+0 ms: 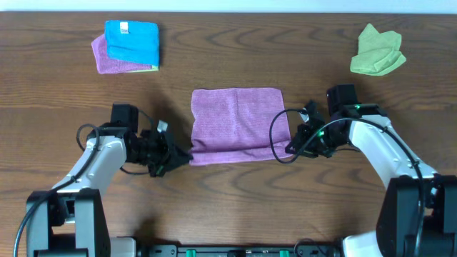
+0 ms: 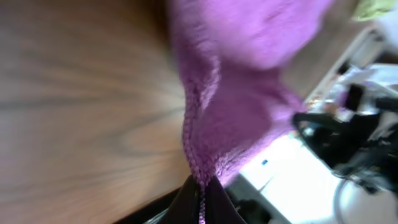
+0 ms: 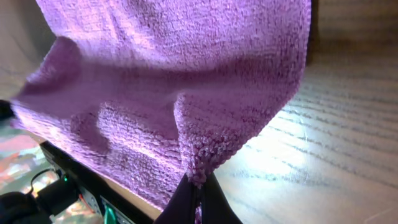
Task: Fold the cloth
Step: 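Lift both lower corners and fold them up toward the top edge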
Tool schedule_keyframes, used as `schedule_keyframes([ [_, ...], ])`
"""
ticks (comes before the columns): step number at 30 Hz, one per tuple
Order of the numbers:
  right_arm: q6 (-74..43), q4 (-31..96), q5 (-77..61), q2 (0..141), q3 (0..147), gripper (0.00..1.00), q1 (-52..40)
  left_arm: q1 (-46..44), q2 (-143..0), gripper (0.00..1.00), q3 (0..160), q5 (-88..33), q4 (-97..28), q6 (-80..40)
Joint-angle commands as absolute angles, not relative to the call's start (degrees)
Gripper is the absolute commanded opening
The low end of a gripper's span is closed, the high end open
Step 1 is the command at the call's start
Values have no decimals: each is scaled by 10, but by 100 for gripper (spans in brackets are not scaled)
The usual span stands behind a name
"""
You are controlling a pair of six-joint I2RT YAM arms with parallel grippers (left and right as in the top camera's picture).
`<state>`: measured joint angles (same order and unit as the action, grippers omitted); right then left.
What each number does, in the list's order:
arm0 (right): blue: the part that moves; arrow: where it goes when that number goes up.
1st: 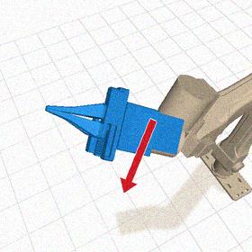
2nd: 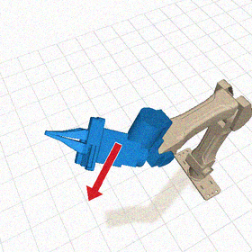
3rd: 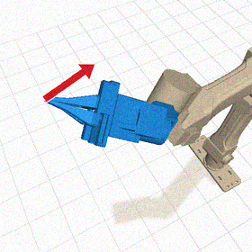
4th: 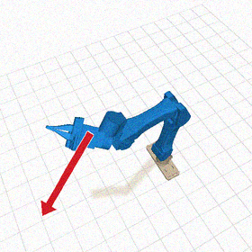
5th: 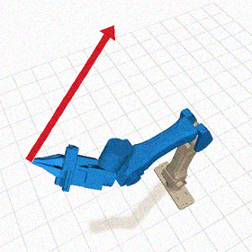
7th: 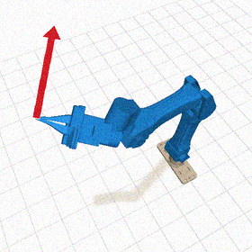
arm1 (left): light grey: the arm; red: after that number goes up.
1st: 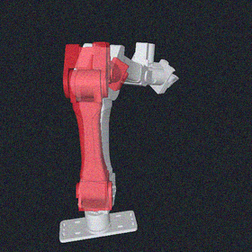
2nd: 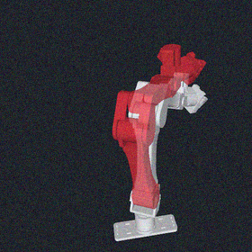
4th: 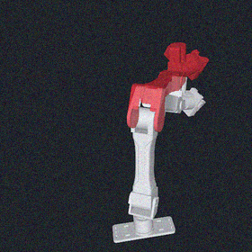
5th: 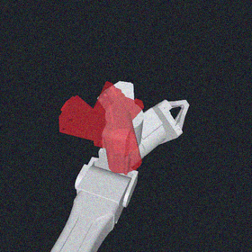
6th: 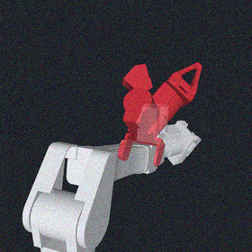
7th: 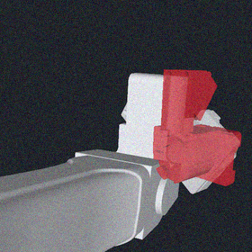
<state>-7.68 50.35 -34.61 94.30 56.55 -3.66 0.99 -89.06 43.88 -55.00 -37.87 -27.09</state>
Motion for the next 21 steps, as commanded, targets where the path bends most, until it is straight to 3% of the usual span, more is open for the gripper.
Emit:
schedule_keyframes([
  [1, -83, 506, -356, 931, 573, 1, -41, 9, -895, 6, 441, -499, -398, -197],
  [3, -83, 506, -356, 931, 573, 1, -41, 9, -895, 8, 441, -500, -398, -197],
  [4, -83, 506, -356, 931, 573, 1, -41, 9, -895, 15, 441, -499, -399, -196],
  [6, -83, 506, -356, 931, 573, 1, -41, 9, -895, 43, 441, -488, -404, -196],
  [7, -83, 507, -357, 931, 573, 1, -41, 9, -895, 63, 440, -476, -407, -196],
  [8, -83, 508, -357, 931, 573, 1, -41, 9, -895, 71, 438, -468, -410, -191],
  [11, -83, 514, -356, 931, 573, 1, -41, 9, -896, 77, 429, -458, -411, -187],
  [21, -85, 515, -356, 931, 573, 1, -41, 9, -896, 77, 338, -503, -320, -237],
])
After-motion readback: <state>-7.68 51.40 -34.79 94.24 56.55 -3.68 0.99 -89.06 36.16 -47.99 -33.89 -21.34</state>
